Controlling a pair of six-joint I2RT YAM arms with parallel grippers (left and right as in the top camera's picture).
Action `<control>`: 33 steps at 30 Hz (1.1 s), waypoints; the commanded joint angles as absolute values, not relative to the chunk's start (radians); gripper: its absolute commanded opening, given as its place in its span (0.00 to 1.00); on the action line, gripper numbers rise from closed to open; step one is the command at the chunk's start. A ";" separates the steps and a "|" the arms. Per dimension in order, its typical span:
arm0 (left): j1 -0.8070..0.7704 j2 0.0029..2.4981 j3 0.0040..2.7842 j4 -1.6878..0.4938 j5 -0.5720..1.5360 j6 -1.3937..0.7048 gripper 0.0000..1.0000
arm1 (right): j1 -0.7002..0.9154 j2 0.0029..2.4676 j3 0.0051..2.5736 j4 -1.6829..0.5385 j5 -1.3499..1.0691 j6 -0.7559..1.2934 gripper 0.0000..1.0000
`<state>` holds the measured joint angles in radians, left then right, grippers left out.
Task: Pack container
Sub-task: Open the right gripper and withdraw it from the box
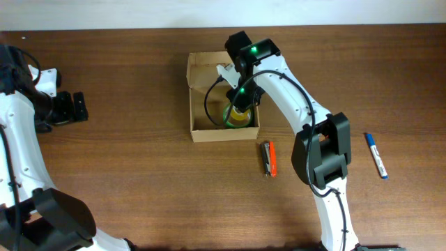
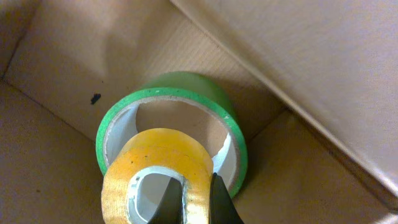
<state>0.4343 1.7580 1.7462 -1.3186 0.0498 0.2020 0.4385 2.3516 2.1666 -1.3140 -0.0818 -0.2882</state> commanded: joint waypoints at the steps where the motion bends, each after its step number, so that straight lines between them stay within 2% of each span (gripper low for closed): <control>1: 0.437 1.748 1.745 -1.316 0.064 0.219 1.00 | 0.445 2.356 2.146 -1.307 -0.113 -0.283 0.04; 8: 0.437 1.748 1.745 -1.316 0.064 0.219 1.00 | 0.466 2.363 2.146 -1.293 -0.112 -0.283 0.03; 9: 0.437 1.748 1.745 -1.316 0.064 0.219 1.00 | 0.466 2.363 2.146 -1.292 -0.112 -0.283 0.06; 10: 0.437 1.748 1.745 -1.316 0.064 0.219 1.00 | 0.466 2.363 2.146 -1.293 -0.112 -0.283 0.21; 14: 0.437 1.748 1.745 -1.316 0.064 0.219 1.00 | 0.466 2.363 2.146 -1.294 -0.094 -0.279 0.49; 25: 0.437 1.748 1.745 -1.316 0.064 0.219 1.00 | 0.465 2.271 2.213 -1.320 -0.089 -0.271 0.51; 33: 0.437 1.748 1.745 -1.316 0.064 0.219 1.00 | 0.458 2.135 2.360 -1.369 0.107 -0.208 0.56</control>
<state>0.4343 1.7580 1.7462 -1.3186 0.0498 0.2020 0.4599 2.2513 2.3081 -1.3647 0.0128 -0.2375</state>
